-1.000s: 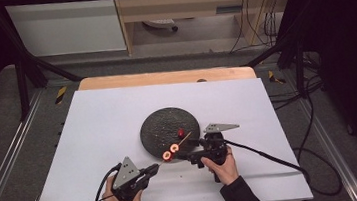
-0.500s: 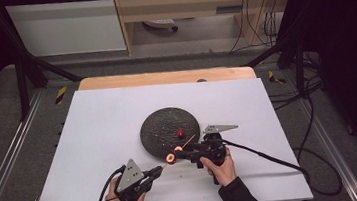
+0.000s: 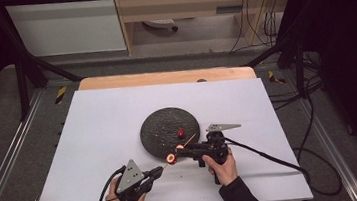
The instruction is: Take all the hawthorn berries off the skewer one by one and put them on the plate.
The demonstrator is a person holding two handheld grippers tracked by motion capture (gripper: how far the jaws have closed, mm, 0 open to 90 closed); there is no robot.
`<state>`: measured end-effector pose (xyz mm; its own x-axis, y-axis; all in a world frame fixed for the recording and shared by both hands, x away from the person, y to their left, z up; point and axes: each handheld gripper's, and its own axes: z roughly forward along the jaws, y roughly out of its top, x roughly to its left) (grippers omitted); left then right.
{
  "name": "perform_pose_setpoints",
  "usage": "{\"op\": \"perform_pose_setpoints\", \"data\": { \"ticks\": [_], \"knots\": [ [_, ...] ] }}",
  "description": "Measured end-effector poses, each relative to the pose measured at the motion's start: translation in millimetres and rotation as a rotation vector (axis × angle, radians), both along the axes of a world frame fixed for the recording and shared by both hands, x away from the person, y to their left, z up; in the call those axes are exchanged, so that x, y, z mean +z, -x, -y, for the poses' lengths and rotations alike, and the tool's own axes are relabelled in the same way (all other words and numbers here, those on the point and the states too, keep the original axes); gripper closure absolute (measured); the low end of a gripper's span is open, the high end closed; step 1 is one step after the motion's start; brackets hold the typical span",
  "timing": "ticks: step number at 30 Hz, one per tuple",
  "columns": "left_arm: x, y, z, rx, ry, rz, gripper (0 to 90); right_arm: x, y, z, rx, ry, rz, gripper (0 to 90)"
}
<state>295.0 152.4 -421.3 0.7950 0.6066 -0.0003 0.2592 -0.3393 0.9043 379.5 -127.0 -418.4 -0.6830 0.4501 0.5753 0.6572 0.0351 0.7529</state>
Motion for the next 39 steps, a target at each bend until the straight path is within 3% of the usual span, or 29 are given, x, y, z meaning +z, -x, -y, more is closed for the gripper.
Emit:
{"op": "perform_pose_setpoints", "data": {
  "ticks": [7,18,28,36,39],
  "knots": [
    [1.5,0.6,-1.7,-0.003,0.002,0.004,88.3,1.4,-1.5,7.5,-0.043,-0.02,-0.001,59.9],
    [0.9,2.5,-0.2,-0.021,-0.004,-0.001,88.3,5.8,-8.0,42.8,-0.153,-0.056,0.008,60.1],
    [0.5,1.5,-1.1,-0.02,-0.005,-0.005,88.3,6.5,-12.7,74.8,-0.25,-0.031,0.037,60.2],
    [3.6,-6.7,-14.3,0.029,0.026,-0.018,88.3,3.5,-14.2,75.0,-0.259,-0.014,0.033,60.3],
    [4.4,-9.9,-19.3,0.048,0.037,-0.022,88.3,0.1,-16.6,68.9,-0.251,0.015,0.033,60.3]
  ]
}}
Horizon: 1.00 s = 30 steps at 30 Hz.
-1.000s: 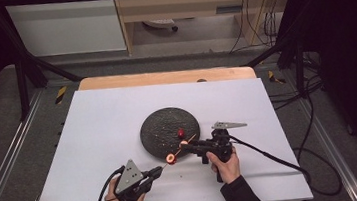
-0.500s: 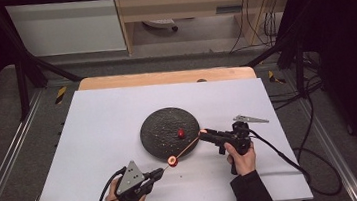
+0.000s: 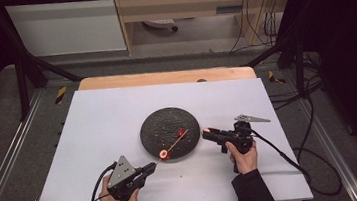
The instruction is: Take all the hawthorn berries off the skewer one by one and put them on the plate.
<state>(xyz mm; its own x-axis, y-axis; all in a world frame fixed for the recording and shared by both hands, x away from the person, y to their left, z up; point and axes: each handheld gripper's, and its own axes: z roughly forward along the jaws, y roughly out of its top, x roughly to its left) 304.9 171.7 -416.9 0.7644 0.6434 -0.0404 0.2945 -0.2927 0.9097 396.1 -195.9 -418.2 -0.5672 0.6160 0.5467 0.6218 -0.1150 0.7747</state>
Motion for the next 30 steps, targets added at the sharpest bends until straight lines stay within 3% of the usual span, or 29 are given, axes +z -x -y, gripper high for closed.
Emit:
{"op": "perform_pose_setpoints", "data": {
  "ticks": [9,17,24,30],
  "knots": [
    [-1.5,-6.0,-6.2,0.028,0.007,-0.013,88.3,-8.2,-12.5,-35.1,0.036,0.113,-0.013,60.2],
    [-1.7,-7.8,-8.8,0.035,0.01,-0.017,88.3,-27.0,-26.2,-68.3,0.068,0.212,-0.027,60.0],
    [-3.3,-9.2,-8.7,0.037,0.009,-0.025,88.3,-37.8,-27.5,-74.5,0.08,0.256,-0.026,57.4],
    [-2.8,-9.0,-9.6,0.039,0.008,-0.024,88.3,-23.0,-22.5,-68.3,0.088,0.254,0.006,49.4]
  ]
}}
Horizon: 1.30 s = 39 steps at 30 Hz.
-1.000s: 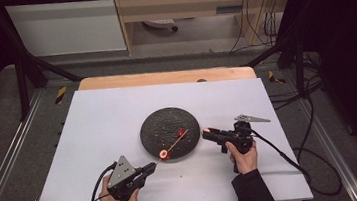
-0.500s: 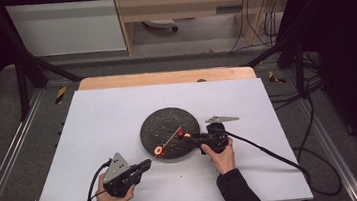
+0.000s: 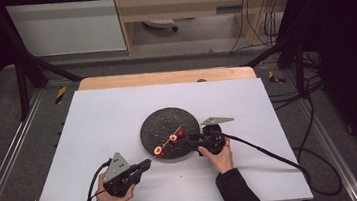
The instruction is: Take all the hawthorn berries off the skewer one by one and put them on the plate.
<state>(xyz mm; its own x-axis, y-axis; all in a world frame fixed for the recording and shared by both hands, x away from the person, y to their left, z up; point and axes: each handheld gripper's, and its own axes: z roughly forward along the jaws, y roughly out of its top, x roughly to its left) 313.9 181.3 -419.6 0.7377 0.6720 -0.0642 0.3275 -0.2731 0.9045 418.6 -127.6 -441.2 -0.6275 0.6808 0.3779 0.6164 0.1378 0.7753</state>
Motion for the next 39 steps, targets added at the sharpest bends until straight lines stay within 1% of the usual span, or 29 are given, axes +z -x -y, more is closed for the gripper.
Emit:
{"op": "perform_pose_setpoints", "data": {
  "ticks": [4,7,9,10,12,14,16,18,23,26,28,31,32,35,39],
  "knots": [
    [-0.6,-0.4,0.1,0.0,0.002,-0.003,88.3,18.5,10.0,8.1,0.028,-0.032,0.039,38.2],
    [-1.1,-0.2,1.3,-0.003,0.0,-0.006,88.3,27.5,20.9,14.4,0.04,-0.066,0.065,25.9],
    [-1.8,-0.1,2.6,-0.005,-0.004,-0.008,88.3,29.2,27.8,17.7,0.046,-0.075,0.081,17.6],
    [-2.2,-0.1,3.3,-0.007,-0.007,-0.007,88.3,29.1,30.9,18.2,0.045,-0.077,0.079,12.4],
    [-3.1,0.0,5.0,-0.011,-0.012,-0.01,88.3,26.1,35.4,18.4,0.048,-0.081,0.081,10.2],
    [-3.5,0.5,6.3,-0.014,-0.015,-0.01,88.2,23.6,37.8,16.5,0.06,-0.075,0.065,7.3],
    [-3.3,0.8,7.1,-0.019,-0.016,-0.009,88.3,22.0,38.7,14.9,0.062,-0.083,0.06,7.3],
    [-3.1,0.9,7.6,-0.023,-0.015,-0.01,88.3,20.6,39.3,13.0,0.058,-0.102,0.051,7.3],
    [-3.0,1.1,9.8,-0.033,-0.013,-0.008,88.3,19.6,40.9,9.5,0.051,-0.12,0.036,7.2],
    [-3.1,1.4,11.8,-0.035,-0.013,-0.009,88.2,18.6,42.5,4.5,0.067,-0.113,0.034,7.2],
    [-3.3,2.2,14.2,-0.04,-0.012,-0.008,88.2,18.0,44.0,-0.4,0.082,-0.12,0.025,7.3],
    [-3.3,3.6,18.9,-0.054,-0.011,-0.007,88.3,18.3,46.4,-7.1,0.104,-0.114,0.025,7.7],
    [-3.4,4.1,20.7,-0.059,-0.012,-0.007,88.2,18.1,47.2,-8.8,0.109,-0.117,0.028,8.5],
    [-3.8,5.2,25.7,-0.07,-0.015,-0.005,88.2,17.6,48.9,-12.6,0.125,-0.137,0.019,11.7],
    [-4.2,7.1,31.4,-0.079,-0.016,0.001,88.2,17.9,50.6,-16.1,0.151,-0.155,0.017,20.5]
  ]
}}
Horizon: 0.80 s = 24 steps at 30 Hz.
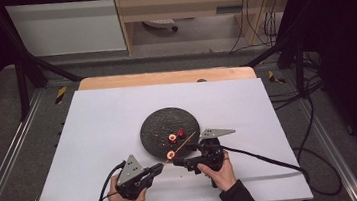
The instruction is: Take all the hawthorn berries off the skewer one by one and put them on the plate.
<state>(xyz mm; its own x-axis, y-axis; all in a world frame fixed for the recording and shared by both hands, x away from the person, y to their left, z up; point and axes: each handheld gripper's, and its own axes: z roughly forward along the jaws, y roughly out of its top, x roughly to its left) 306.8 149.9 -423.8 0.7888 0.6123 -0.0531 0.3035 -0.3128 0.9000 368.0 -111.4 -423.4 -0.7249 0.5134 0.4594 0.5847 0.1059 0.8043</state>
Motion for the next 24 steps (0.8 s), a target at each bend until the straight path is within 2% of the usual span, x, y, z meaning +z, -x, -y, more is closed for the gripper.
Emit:
{"op": "perform_pose_setpoints", "data": {
  "ticks": [8,17,24],
  "knots": [
    [-0.3,4.5,6.6,-0.018,-0.003,0.009,88.2,-2.3,1.2,-2.4,0.016,-0.039,-0.043,39.1],
    [-0.2,5.9,8.3,-0.022,0.001,0.012,88.2,-5.3,2.0,-4.4,0.042,-0.047,-0.08,55.5],
    [-0.3,6.1,8.2,-0.021,0.006,0.012,88.2,-4.5,1.9,-3.6,0.05,-0.052,-0.092,59.3]
  ]
}}
